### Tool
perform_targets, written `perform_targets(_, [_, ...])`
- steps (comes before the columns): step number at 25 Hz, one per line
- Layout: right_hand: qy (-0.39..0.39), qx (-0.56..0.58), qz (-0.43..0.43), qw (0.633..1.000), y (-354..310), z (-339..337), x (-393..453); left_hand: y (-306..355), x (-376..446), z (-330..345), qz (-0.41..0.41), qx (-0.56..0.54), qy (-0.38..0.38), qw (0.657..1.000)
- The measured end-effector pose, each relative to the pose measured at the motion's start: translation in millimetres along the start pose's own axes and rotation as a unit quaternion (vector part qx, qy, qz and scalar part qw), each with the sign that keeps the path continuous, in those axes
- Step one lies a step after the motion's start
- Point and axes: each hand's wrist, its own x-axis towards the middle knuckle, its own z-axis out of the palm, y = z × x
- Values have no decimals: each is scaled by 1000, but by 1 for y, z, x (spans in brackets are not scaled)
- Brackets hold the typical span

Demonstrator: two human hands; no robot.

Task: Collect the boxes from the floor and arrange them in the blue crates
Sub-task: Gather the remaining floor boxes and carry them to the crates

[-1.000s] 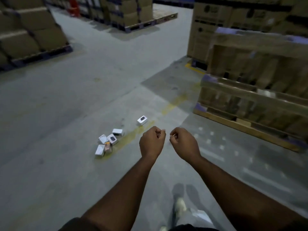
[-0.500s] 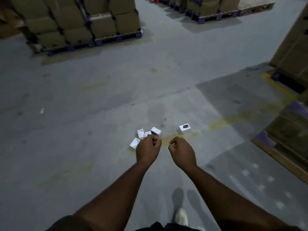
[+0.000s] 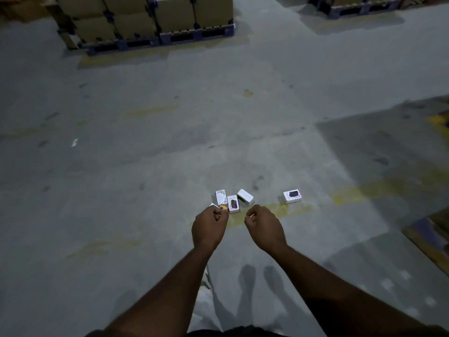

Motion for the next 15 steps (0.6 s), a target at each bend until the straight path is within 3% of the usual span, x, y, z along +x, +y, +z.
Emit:
perform_targets(8, [20, 24, 72, 997, -84, 60, 112, -12, 165, -26, 35, 27, -77, 996])
perform_targets(15, [40, 41, 123, 991, -93, 86, 197, -4, 262, -4, 11, 46, -119, 992])
